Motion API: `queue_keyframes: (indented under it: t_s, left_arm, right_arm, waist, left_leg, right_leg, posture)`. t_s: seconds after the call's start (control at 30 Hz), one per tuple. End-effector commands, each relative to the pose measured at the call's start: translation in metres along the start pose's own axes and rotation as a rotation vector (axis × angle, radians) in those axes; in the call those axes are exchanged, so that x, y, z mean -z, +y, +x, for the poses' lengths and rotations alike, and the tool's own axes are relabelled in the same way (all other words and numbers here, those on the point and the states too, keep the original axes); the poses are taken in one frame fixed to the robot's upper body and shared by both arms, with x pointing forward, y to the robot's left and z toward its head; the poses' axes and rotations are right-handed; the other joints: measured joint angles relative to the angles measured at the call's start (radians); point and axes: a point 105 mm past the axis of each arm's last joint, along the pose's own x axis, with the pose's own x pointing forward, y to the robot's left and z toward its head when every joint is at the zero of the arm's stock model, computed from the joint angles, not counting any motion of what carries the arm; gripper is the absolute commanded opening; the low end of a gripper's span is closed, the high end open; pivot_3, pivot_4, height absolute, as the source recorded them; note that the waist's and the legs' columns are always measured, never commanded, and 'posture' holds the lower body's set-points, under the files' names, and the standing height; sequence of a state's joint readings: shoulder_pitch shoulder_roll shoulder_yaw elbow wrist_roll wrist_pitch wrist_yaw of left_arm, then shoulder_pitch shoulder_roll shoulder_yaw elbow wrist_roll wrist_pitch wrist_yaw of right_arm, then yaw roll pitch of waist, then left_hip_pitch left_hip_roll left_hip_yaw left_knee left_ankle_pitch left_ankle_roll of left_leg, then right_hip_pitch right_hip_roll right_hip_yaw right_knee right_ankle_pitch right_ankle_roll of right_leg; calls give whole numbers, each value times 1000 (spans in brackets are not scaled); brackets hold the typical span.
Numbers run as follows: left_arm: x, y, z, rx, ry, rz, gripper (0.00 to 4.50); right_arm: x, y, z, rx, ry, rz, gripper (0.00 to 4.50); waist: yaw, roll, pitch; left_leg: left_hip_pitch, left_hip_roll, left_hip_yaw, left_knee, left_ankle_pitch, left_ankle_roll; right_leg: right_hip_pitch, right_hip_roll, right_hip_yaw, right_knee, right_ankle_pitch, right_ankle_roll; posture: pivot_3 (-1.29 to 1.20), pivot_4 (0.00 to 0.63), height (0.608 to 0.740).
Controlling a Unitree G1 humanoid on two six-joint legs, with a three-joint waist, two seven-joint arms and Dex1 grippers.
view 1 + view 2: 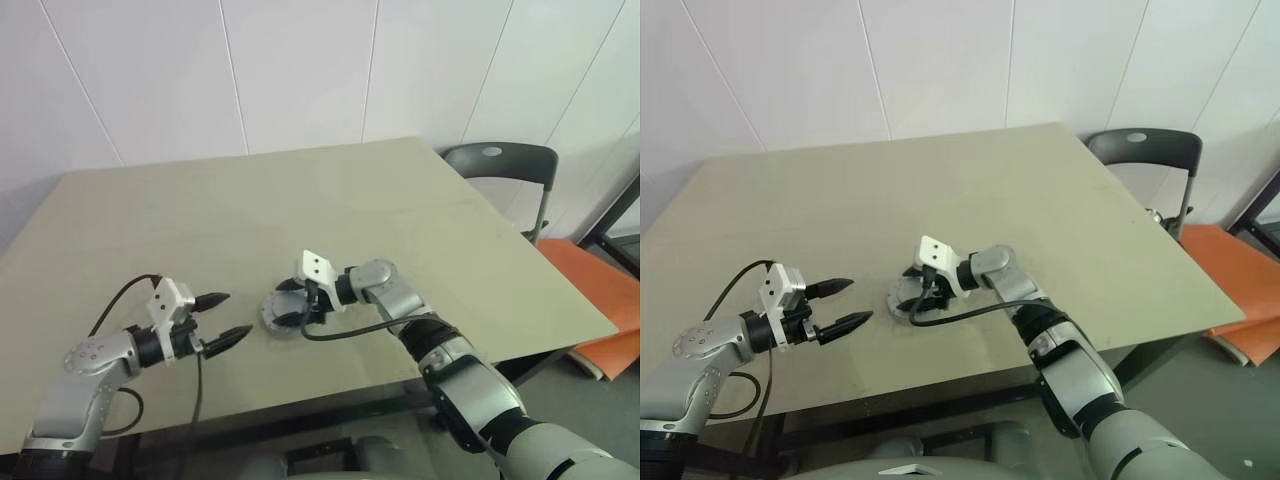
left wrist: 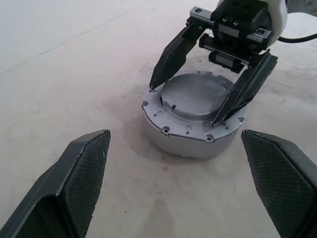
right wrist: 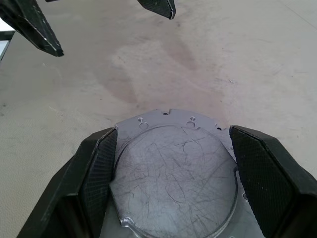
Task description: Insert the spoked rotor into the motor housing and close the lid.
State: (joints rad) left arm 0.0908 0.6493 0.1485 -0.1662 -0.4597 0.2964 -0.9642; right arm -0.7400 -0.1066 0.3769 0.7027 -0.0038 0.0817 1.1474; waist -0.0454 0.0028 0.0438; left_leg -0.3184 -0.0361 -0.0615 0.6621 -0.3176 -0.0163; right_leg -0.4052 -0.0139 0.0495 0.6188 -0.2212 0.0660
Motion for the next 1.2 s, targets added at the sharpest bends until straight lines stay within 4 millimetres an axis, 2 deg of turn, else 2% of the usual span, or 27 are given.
queue_keyframes:
  t_s: [0.03,0.33,0.63,0.9,1.0,1.2]
  left_arm:
    - [-8,1,2,8,-21,40,4500]
    - [-9,2,2,7,-20,45,4500]
    - [-13,2,5,8,-23,52,4500]
    - [-15,1,6,9,-21,56,4500]
    - [-16,2,6,10,-20,57,4500]
    - [-16,2,7,10,-15,59,4500]
  right_arm:
    - [46,11,1,-2,89,171,3277]
    - [47,8,2,32,30,162,3277]
    - [45,15,4,-6,-14,155,3277]
    - [21,3,-4,6,-113,158,3277]
    - [19,1,-8,-6,-70,117,3277]
    - [-12,2,-14,-64,-161,108,3277]
  waist:
    - [0,0,0]
    - [-2,1,0]
    - [-3,1,0]
    - [-1,2,1]
    - [0,2,1]
    - [1,2,3]
  left_leg:
    - [0,0,0,0,0,0]
    - [1,0,0,0,0,0]
    - [0,1,0,0,0,0]
    - [-2,1,0,-1,0,0]
    - [-3,1,0,-1,0,0]
    - [-5,0,0,-5,0,0]
  right_leg:
    - [0,0,0,0,0,0]
    - [0,0,0,1,0,0]
    - [0,0,0,0,0,0]
    - [-2,0,0,-1,0,0]
    - [-3,0,0,-2,0,0]
    - [-4,-1,0,-5,0,0]
  posture:
    - [0,0,740]
    - [0,0,740]
    - [0,0,740]
    - [0,0,740]
    - [0,0,740]
    - [0,0,740]
